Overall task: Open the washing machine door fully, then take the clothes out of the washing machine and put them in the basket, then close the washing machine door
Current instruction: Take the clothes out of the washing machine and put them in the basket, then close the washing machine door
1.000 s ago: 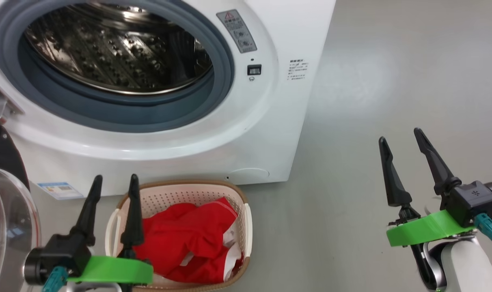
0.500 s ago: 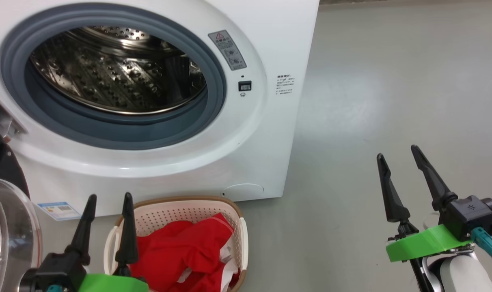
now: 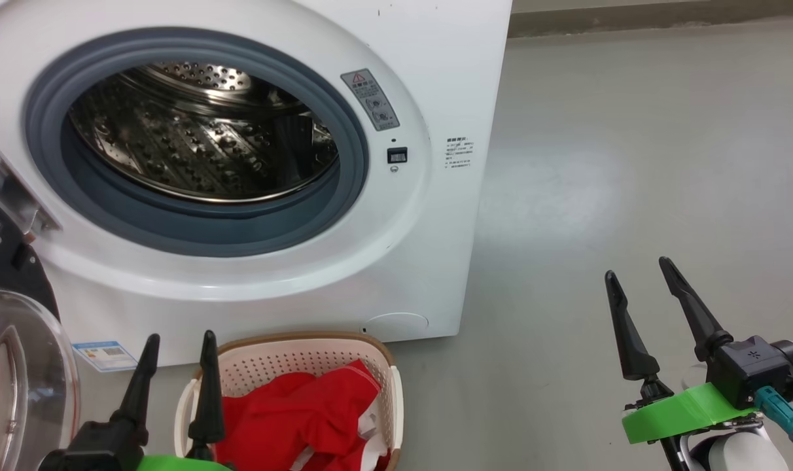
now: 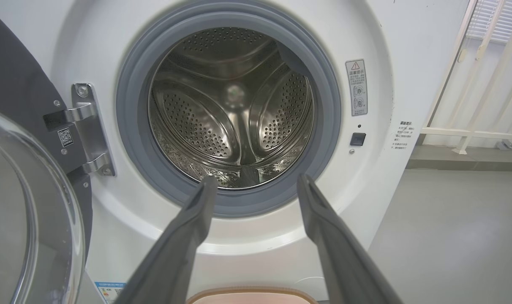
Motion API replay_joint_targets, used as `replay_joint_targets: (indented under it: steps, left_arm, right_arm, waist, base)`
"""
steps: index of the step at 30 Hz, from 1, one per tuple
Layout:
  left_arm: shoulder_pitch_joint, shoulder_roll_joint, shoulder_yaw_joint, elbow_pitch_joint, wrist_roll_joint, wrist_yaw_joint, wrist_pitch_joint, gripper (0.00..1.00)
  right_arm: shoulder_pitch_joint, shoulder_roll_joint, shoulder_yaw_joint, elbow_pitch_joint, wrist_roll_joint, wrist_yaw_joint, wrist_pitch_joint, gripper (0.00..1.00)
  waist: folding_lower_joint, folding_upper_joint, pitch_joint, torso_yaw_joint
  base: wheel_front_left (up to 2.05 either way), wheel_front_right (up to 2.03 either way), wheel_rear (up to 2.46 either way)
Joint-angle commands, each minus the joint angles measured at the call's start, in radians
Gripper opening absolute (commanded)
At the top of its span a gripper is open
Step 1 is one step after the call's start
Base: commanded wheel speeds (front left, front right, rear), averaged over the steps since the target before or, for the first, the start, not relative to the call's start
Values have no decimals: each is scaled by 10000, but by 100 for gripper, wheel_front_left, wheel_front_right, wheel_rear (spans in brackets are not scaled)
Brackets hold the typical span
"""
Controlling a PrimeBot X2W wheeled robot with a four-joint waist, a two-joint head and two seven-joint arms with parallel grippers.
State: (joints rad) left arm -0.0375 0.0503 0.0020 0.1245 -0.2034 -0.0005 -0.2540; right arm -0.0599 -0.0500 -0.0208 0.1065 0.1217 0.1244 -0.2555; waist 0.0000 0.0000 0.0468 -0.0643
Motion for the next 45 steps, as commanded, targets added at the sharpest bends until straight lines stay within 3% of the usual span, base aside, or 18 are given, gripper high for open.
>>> replay_joint_targets:
  steps: [1,24,29,45]
  left_arm:
    - [-77,198,314,-204,30,1,-78,100]
    - [-122,327,171,-176,24,75,-78,100]
    - [-98,347,176,-105,109,271,-66,100]
    - [33,459,-7,-518,-120,40,-68,100]
  right_arm:
    - [-109,-3,214,-275,-60,63,-63,100]
    - [25,-3,305,-295,-122,63,-63,100]
    - [15,-3,321,-261,-122,63,-63,100]
    - [5,-3,367,-264,-83,63,-63,100]
  waist:
    - [0,0,-83,30]
    - [0,0,-56,85]
    - [0,0,-85,71]
    - [0,0,-100,246]
  base:
    - [0,0,0]
    - [0,0,0]
    - [-26,26,0]
    - [-143,143,0]
